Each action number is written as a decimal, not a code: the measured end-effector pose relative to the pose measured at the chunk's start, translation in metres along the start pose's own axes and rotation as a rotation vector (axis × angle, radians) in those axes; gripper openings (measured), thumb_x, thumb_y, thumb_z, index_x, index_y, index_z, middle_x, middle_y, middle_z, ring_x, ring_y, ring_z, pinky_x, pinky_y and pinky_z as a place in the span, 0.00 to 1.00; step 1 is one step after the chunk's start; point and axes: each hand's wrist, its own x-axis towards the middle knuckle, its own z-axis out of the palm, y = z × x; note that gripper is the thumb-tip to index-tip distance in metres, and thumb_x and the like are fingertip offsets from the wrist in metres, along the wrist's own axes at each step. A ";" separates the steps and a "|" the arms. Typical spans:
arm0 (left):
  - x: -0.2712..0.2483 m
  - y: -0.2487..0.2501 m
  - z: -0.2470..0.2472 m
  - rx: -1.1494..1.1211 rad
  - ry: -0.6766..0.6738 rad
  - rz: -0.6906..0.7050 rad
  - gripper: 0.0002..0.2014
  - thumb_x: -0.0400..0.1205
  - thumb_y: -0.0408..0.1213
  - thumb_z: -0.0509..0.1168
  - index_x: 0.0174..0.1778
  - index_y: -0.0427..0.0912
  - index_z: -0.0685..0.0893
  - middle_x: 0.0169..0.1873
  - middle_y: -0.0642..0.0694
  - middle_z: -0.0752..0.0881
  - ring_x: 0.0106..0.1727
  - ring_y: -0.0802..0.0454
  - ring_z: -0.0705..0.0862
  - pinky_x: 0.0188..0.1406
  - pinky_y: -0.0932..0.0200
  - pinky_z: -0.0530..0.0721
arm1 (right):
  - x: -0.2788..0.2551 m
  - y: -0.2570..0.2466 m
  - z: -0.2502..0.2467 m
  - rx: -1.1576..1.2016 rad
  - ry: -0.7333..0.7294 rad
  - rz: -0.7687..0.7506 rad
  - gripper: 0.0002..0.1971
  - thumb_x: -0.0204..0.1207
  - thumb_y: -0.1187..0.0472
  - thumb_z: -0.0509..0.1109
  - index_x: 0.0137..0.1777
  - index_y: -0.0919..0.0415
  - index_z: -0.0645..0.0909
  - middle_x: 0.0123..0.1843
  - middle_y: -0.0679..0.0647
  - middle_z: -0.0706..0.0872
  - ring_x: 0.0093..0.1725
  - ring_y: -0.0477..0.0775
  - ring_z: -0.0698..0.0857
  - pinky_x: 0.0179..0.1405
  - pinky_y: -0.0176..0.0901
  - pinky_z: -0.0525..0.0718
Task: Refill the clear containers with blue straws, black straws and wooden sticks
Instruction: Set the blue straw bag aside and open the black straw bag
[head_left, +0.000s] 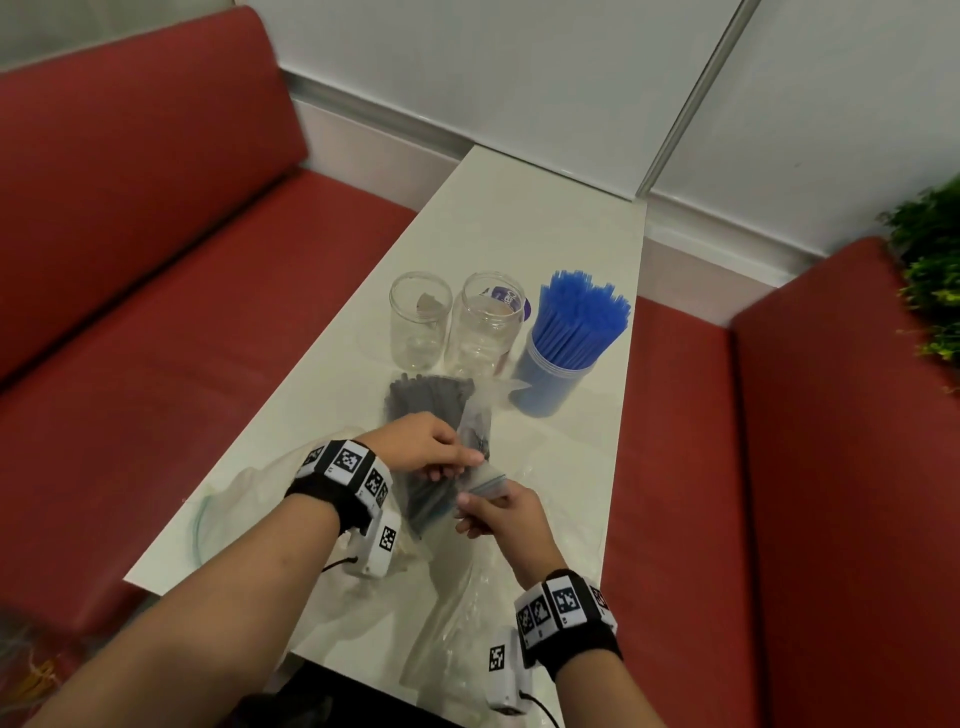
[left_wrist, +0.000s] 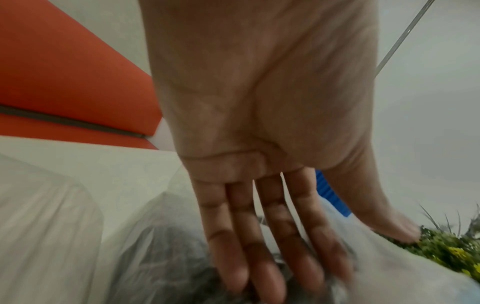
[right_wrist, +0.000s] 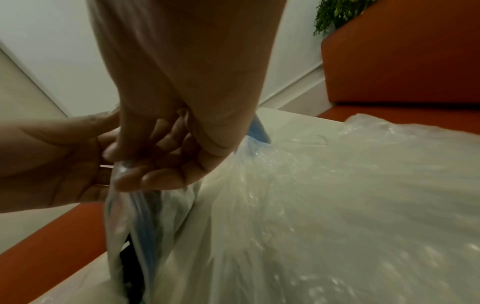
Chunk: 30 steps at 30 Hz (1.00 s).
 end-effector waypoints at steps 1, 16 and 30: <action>-0.002 0.003 -0.005 0.003 -0.036 0.004 0.28 0.67 0.68 0.74 0.37 0.42 0.90 0.32 0.45 0.89 0.34 0.53 0.86 0.37 0.62 0.84 | 0.000 -0.005 0.003 -0.002 -0.040 -0.012 0.03 0.77 0.69 0.78 0.46 0.69 0.87 0.37 0.65 0.91 0.31 0.56 0.87 0.33 0.42 0.84; -0.047 0.075 -0.055 -0.279 -0.150 0.065 0.17 0.74 0.47 0.77 0.51 0.39 0.87 0.43 0.36 0.91 0.43 0.42 0.90 0.46 0.52 0.89 | 0.019 -0.122 0.030 0.179 -0.039 -0.191 0.15 0.83 0.53 0.73 0.40 0.62 0.79 0.30 0.58 0.84 0.28 0.54 0.82 0.30 0.42 0.81; -0.034 0.105 -0.086 -0.288 0.150 0.158 0.08 0.82 0.27 0.68 0.37 0.32 0.87 0.26 0.37 0.86 0.26 0.48 0.87 0.29 0.60 0.87 | 0.009 -0.150 0.050 -0.146 0.012 -0.223 0.17 0.77 0.65 0.80 0.61 0.60 0.78 0.40 0.56 0.86 0.34 0.48 0.87 0.37 0.43 0.88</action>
